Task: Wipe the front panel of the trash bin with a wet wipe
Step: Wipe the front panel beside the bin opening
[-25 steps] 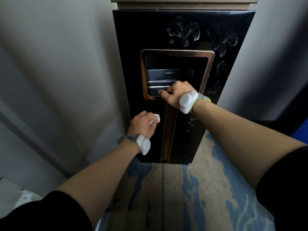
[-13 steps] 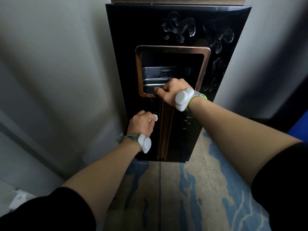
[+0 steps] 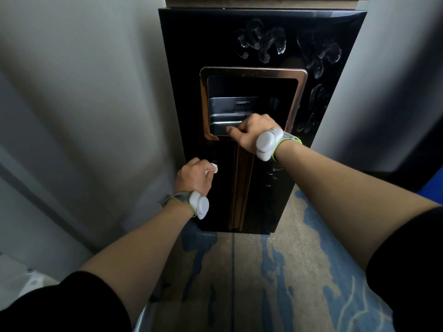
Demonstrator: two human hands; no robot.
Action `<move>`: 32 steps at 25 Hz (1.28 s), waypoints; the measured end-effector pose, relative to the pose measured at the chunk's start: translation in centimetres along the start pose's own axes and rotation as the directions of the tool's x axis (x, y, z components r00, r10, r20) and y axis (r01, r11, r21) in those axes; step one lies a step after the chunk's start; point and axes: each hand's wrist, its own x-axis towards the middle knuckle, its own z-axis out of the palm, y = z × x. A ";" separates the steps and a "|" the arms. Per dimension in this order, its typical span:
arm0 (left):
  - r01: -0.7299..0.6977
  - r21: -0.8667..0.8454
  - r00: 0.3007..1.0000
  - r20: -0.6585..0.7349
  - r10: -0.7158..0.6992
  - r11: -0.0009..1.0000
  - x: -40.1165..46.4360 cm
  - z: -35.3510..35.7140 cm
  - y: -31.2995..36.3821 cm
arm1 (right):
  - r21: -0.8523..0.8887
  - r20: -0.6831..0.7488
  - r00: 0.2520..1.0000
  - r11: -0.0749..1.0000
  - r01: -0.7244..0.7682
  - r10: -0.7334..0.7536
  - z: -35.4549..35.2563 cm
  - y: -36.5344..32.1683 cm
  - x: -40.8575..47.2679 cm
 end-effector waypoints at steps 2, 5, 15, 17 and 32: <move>0.006 0.001 1.000 -0.003 -0.006 1.000 0.0 -0.4 -0.3 | 0.010 0.003 1.000 1.000 0.002 -0.002 0.0 0.1 0.1; 0.009 0.005 1.000 -0.014 -0.009 1.000 0.1 -0.8 -0.8 | 0.013 0.005 1.000 1.000 0.008 -0.009 -0.1 0.2 0.0; 0.035 -0.003 0.997 -0.075 -0.035 0.999 0.3 -2.3 -2.2 | 0.010 0.020 1.000 1.000 0.008 -0.008 0.0 0.2 0.1; 0.038 0.004 0.996 -0.087 -0.038 0.999 0.3 -2.6 -2.5 | 0.006 0.015 1.000 1.000 0.009 -0.009 -0.1 0.2 0.0; 0.081 0.038 0.989 -0.128 -0.075 0.996 1.3 -3.9 -4.7 | -0.012 0.031 0.999 1.000 0.013 -0.013 -0.6 0.0 -0.2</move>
